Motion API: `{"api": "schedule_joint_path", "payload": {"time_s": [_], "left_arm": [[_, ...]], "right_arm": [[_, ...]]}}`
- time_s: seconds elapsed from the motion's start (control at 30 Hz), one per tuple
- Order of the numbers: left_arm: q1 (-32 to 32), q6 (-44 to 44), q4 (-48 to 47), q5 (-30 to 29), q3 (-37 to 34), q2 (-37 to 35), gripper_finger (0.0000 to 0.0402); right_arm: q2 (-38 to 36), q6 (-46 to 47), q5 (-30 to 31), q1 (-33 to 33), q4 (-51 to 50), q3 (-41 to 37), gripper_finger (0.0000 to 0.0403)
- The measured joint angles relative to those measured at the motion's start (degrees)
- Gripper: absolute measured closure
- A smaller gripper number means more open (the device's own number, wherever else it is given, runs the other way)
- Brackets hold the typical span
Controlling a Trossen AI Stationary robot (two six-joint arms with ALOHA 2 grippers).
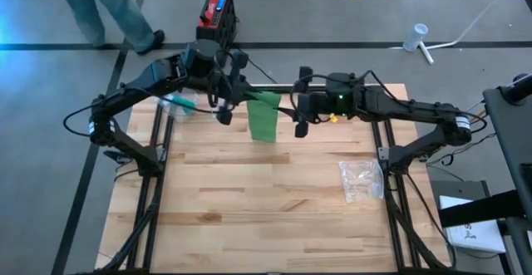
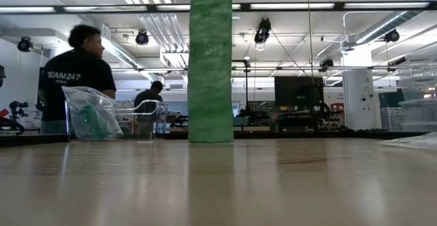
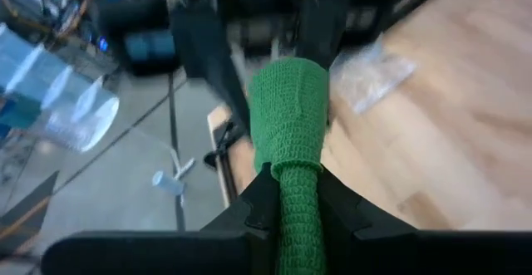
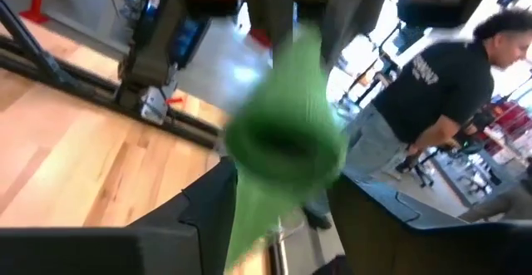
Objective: Roll bandage
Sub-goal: Roll the green bandage
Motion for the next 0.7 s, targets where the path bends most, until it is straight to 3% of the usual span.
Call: {"api": "schedule_joint_path", "payload": {"time_s": [0.23, 0.43, 0.7], "left_arm": [[-0.05, -2.84, -1.23, 4.77, 1.29, -0.16, 0.0375], [-0.11, -3.74, -6.22, 5.34, 1.96, -0.40, 0.0368], [-0.04, -4.22, -14.26, 1.18, 1.96, -0.40, 0.0369]], "right_arm": [[1.84, -0.78, 2.33, 0.01, 2.30, -0.11, 0.0267], [1.57, -4.65, 6.14, 0.50, 2.31, -0.11, 0.0389], [-1.41, -4.97, 7.47, 0.74, -3.74, -0.09, 0.0402]]}}
